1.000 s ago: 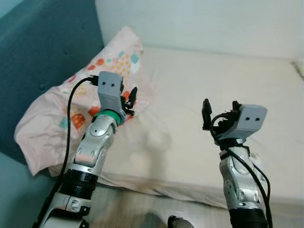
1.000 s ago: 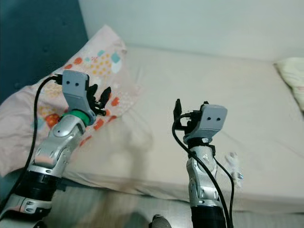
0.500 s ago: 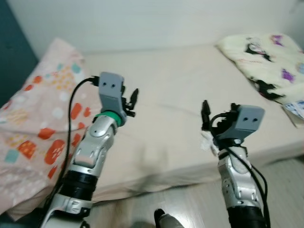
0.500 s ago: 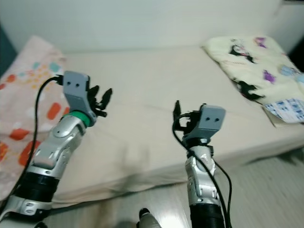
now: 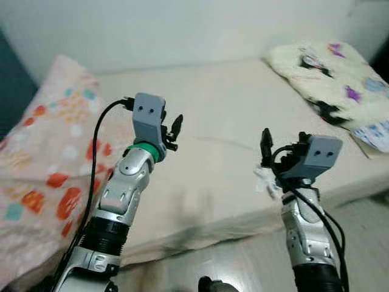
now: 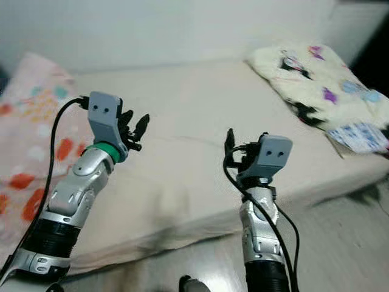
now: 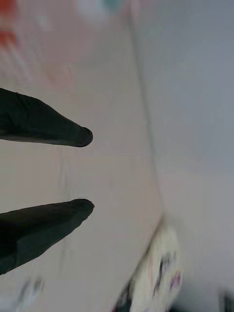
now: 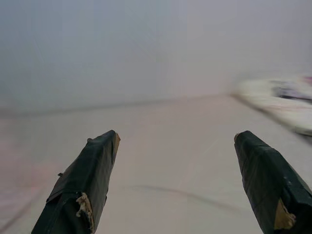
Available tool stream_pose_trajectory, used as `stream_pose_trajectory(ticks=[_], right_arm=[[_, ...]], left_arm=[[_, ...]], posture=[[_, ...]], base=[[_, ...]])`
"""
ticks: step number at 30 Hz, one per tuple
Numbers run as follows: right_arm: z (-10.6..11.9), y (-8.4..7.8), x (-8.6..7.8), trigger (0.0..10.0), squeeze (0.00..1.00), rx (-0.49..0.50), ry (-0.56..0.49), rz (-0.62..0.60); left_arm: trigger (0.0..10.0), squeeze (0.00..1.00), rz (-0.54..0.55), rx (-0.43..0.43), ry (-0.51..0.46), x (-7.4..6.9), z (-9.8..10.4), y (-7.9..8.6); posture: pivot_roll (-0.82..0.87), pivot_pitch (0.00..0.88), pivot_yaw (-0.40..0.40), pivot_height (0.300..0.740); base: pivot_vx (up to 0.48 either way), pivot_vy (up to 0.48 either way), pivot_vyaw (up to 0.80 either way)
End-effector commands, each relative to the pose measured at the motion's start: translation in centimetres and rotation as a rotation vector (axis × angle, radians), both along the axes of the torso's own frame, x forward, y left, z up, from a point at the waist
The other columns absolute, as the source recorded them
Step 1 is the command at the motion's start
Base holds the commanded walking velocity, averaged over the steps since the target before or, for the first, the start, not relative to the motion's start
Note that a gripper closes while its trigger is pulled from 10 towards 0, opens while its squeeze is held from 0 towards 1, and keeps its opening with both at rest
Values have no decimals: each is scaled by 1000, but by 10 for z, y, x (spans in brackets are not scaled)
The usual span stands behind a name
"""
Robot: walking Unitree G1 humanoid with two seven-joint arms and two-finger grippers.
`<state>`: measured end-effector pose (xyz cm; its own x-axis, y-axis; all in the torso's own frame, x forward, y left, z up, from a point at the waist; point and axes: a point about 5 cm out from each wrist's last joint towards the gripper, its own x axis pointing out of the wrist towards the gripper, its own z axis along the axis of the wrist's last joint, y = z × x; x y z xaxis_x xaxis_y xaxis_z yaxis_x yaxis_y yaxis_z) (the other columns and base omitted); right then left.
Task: Clean up the room
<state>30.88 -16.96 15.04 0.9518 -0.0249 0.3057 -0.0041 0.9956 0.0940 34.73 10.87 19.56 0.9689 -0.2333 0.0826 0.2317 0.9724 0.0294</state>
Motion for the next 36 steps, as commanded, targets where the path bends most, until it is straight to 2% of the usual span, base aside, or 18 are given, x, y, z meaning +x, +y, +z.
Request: stream_pose_trajectory(ticks=[1,6,11,22,27,36], right_arm=[[-2,-2,-1,10000,0,-5,3,-6],[-3,-1,-1,10000,0,1,3,9],[-3,14,-3,10000,0,76,-6,132],[-5,15,-2,10000,0,68,2,130],[-6,12,-3,10000,0,74,7,126],[-8,13,-2,10000,0,74,13,127]], left_arm=[[10000,0,-2,7,11,-1,-4,-1],[10000,0,2,13,8,-1,-4,0],[10000,0,18,42,-25,-2,-4,1],[10000,0,9,62,-50,-4,-4,-1],[10000,0,-29,37,-45,-5,-4,-6],[10000,0,-13,28,-42,-4,-3,-3]], posture=[[-17,58,24,740],[-14,61,26,740],[-12,60,28,740],[-10,61,26,740],[-12,62,27,740],[-9,63,26,740]], base=[[0,0,800],[0,0,789],[0,0,0],[0,0,0],[0,0,0],[0,480,0]])
